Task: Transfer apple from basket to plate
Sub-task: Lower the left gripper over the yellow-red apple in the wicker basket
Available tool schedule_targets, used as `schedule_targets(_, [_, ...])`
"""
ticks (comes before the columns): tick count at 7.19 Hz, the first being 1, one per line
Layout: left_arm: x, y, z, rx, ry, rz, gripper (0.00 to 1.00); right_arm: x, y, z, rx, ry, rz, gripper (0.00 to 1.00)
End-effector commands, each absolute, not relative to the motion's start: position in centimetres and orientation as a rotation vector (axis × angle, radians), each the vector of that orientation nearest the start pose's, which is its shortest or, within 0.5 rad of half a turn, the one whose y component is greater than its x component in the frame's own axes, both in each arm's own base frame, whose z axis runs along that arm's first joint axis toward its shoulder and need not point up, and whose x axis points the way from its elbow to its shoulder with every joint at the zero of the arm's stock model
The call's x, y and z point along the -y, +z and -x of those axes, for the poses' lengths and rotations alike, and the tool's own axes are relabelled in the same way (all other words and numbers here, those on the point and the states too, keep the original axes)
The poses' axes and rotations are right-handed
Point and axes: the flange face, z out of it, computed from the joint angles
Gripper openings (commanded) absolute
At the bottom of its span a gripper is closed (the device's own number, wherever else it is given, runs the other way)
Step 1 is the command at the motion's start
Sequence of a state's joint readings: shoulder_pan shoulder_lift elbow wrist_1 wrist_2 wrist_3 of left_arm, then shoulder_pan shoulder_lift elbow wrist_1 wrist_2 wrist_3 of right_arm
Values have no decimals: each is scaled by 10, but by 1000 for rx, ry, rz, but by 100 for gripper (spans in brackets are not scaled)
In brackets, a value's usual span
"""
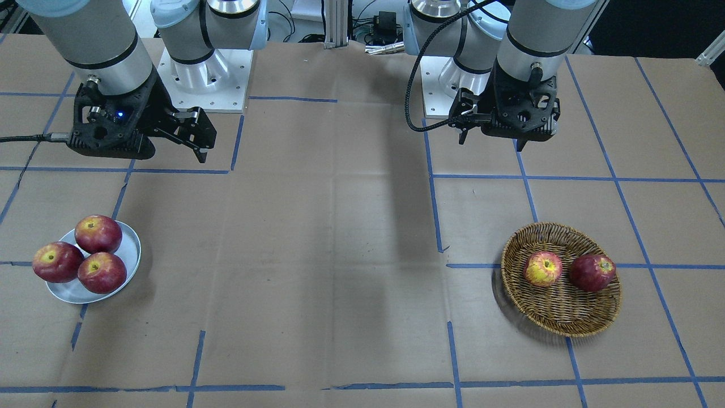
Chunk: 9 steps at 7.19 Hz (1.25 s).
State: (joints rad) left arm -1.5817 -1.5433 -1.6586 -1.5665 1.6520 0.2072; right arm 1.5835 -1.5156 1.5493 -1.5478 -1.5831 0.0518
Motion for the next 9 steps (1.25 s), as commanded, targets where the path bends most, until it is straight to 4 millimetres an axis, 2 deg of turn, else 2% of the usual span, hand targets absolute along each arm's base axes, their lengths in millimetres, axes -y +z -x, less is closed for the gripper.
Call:
schedule_targets(1, [488, 438, 121, -3036, 117, -438, 99, 508, 469, -138, -3154, 89, -60, 100])
schedule_targets(2, [505, 423, 83, -3058, 162, -343, 99, 508, 469, -138, -3154, 89, -60, 100])
schedule_targets(3, [522, 403, 32, -3079, 208, -285, 99, 508, 469, -138, -3154, 89, -60, 100])
schedule_targets(4, [543, 379, -8, -3078, 135, -260, 98, 508, 469, -138, -3154, 89, -60, 100])
schedule_targets(5, [562, 349, -33, -3048, 41, -316, 98, 508, 469, -138, -3154, 89, -58, 100])
schedule_targets(6, [572, 319, -43, -3057, 61, -344, 98, 507, 469, -138, -3154, 89, -58, 100])
schedule_targets(9, [597, 247, -52, -3074, 128, -361, 98, 507, 469, -139, -3154, 86, -58, 100])
